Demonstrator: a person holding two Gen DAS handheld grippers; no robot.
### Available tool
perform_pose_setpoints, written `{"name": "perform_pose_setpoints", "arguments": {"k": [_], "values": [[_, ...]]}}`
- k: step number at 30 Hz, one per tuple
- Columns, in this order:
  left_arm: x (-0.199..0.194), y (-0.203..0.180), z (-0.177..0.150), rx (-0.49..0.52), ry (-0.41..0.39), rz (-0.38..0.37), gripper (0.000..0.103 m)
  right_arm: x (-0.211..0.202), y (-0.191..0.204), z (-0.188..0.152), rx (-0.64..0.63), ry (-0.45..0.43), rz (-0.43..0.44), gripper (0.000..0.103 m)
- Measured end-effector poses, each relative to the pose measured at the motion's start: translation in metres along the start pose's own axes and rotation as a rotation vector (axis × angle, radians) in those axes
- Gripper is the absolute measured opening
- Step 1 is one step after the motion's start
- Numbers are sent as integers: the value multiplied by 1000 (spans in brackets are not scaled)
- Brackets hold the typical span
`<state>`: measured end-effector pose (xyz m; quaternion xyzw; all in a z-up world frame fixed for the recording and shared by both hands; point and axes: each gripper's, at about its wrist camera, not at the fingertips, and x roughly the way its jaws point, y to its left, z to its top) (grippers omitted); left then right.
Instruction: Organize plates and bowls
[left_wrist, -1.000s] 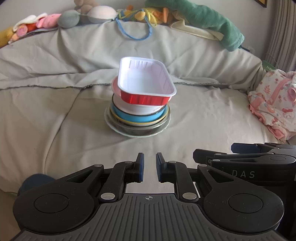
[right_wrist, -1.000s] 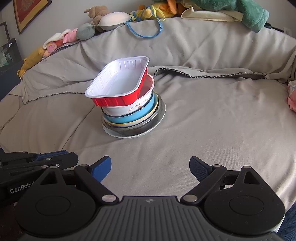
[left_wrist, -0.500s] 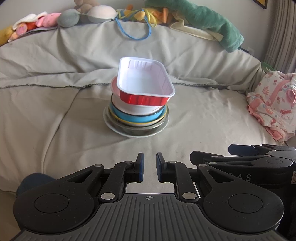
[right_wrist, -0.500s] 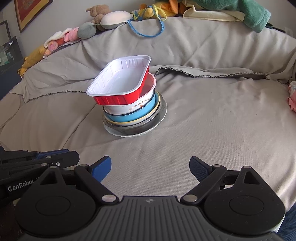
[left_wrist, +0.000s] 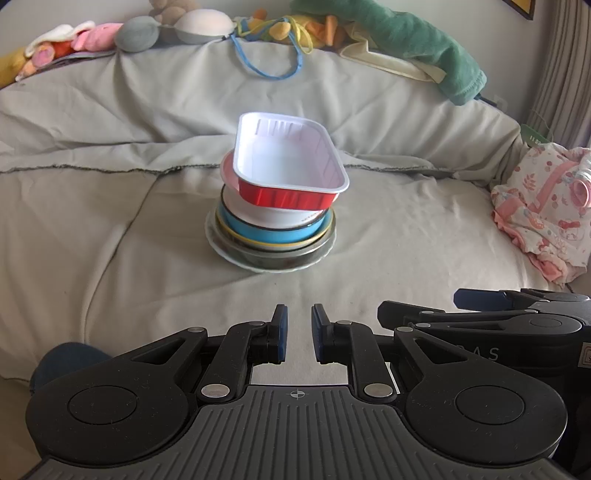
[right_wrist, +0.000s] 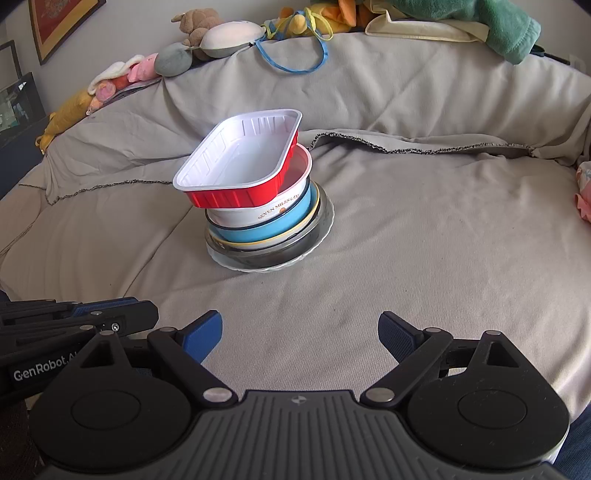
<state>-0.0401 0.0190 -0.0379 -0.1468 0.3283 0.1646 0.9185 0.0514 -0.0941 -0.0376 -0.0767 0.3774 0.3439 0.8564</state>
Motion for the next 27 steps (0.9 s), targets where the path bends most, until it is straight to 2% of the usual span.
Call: {"name": "perform_pose_setpoints", "arguments": {"k": [18,27], "values": [[-1,-4,-1,-3,1,3,18,1,0,-2,2,2,0,92],[5,-4,-2,0,7,43,18,1,1,-2,7,-1,6,92]]}}
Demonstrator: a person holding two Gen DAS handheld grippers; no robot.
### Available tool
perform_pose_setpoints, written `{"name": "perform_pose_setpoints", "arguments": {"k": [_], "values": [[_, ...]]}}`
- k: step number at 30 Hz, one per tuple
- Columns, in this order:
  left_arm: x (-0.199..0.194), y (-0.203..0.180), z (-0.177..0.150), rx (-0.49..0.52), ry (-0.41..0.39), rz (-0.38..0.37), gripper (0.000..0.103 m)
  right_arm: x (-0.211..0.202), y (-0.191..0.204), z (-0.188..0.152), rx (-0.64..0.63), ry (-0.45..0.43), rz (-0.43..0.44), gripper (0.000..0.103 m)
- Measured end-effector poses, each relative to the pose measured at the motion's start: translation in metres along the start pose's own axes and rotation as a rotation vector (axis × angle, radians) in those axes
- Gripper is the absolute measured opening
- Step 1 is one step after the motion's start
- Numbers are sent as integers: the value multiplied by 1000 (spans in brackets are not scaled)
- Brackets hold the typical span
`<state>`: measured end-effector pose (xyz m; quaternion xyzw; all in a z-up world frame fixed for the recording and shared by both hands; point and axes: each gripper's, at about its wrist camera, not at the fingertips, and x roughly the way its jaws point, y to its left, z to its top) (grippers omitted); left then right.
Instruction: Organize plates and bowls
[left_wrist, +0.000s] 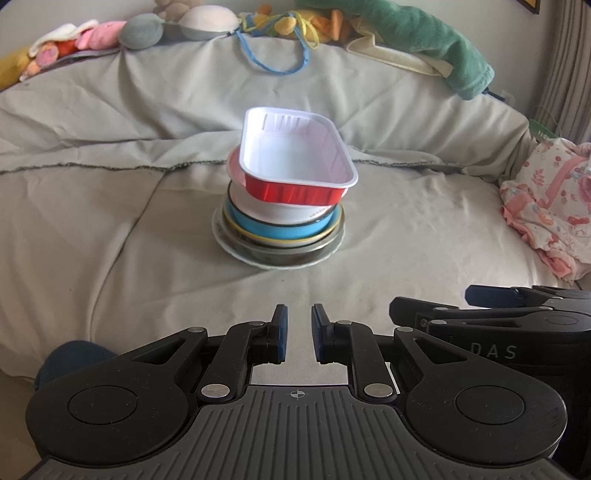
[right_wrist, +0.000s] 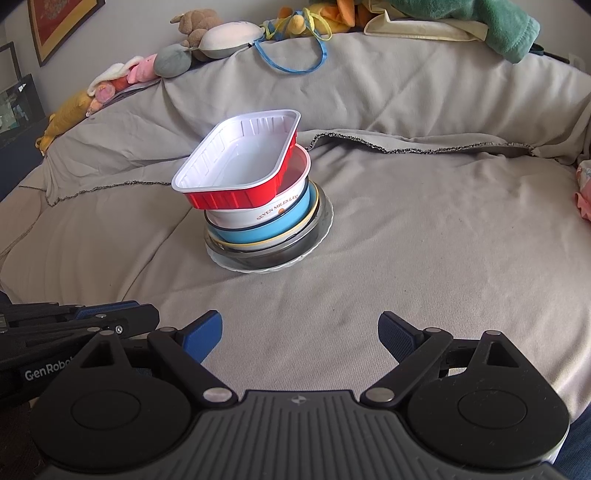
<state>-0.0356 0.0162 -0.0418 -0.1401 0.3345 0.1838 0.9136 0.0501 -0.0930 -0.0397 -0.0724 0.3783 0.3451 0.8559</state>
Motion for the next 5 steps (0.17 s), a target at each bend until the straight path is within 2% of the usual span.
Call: {"name": "perform_pose_setpoints", "arguments": {"k": [5], "values": [[10,-5,1,29,-28,68,18,2,-9,2,33,-3,29,92]]}}
